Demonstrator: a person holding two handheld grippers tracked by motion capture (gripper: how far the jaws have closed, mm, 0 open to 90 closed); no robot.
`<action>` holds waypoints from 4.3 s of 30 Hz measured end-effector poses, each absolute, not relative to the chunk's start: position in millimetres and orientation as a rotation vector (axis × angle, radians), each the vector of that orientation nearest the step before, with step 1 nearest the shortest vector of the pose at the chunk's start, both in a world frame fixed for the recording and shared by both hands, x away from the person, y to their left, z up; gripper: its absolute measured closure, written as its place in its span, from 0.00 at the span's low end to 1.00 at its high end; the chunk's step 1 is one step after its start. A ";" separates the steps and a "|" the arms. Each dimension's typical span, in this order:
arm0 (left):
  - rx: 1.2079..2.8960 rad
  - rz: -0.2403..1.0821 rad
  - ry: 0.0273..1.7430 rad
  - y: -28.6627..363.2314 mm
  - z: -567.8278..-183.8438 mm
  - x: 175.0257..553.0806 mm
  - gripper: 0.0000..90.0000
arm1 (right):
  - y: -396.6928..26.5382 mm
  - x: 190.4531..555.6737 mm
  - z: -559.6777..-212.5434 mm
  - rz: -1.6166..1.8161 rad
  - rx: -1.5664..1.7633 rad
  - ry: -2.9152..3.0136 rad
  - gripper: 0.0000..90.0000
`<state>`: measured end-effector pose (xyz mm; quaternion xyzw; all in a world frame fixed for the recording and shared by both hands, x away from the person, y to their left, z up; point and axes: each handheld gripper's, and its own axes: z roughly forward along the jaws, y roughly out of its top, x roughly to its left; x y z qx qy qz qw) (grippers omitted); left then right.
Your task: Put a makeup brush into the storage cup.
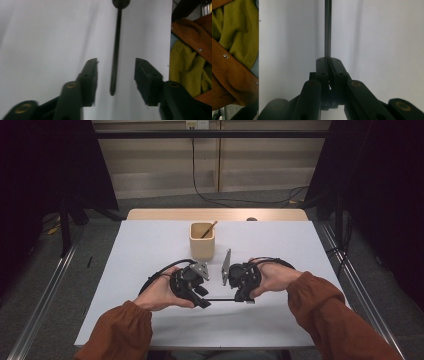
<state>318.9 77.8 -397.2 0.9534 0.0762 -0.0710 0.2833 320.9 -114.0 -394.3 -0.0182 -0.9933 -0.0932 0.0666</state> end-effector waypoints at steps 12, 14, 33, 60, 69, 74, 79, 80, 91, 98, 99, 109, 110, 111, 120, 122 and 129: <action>2.567 -0.229 0.209 71.9 -404.0 323.2 0.91 | -114.4 323.5 -393.4 -0.299 -0.060 -3.001 0.96; 2.563 -0.233 0.217 71.1 -405.1 324.1 0.90 | -114.2 323.8 -393.3 -0.297 -0.063 -2.999 0.96; 2.535 -0.252 0.249 68.9 -410.1 326.4 0.95 | -116.5 328.7 -394.9 -0.335 -0.066 -3.017 0.90; 2.473 -0.220 0.292 84.5 -408.6 326.0 0.95 | -133.9 328.2 -388.6 -0.786 -0.248 -2.998 0.24; 2.470 -0.188 0.339 87.1 -417.2 324.3 0.95 | -136.2 327.1 -387.4 -0.954 -0.297 -2.974 0.15; 2.458 -0.185 0.336 92.5 -414.8 325.2 0.95 | -140.5 327.7 -388.2 -1.023 -0.350 -2.959 0.11; 2.437 -0.199 0.360 98.6 -416.5 323.8 0.95 | -149.4 327.4 -389.1 -1.117 -0.420 -2.949 0.12; 2.442 -0.189 0.358 99.8 -416.9 323.6 0.95 | -150.8 327.1 -389.2 -1.127 -0.425 -2.944 0.12; 2.428 -0.193 0.372 110.4 -416.0 322.0 0.95 | -174.5 324.1 -389.7 -1.260 -0.519 -2.897 0.07; 2.407 -0.180 0.377 115.3 -413.0 319.9 0.95 | -189.6 318.5 -390.7 -1.383 -0.548 -2.842 0.02; 2.399 -0.183 0.376 116.0 -412.4 319.6 0.95 | -191.9 317.9 -390.2 -1.412 -0.562 -2.826 0.03; 2.372 -0.165 0.408 126.1 -411.2 317.9 0.95 | -212.6 311.7 -387.2 -1.551 -0.654 -2.772 0.02; 2.375 -0.165 0.405 128.1 -411.2 318.3 0.95 | -215.6 311.1 -386.9 -1.570 -0.666 -2.767 0.02; 2.370 -0.167 0.406 129.9 -411.4 318.2 0.95 | -218.3 309.9 -386.4 -1.589 -0.673 -2.765 0.02; 2.315 -0.155 0.450 143.8 -413.1 315.4 0.95 | -233.1 296.4 -388.1 -1.685 -0.722 -2.735 0.02; 2.312 -0.154 0.454 146.3 -412.5 314.8 0.95 | -234.8 293.4 -387.9 -1.702 -0.744 -2.713 0.03; 2.291 -0.131 0.483 161.1 -409.4 312.2 0.95 | -243.0 281.2 -393.2 -1.757 -0.779 -2.694 0.03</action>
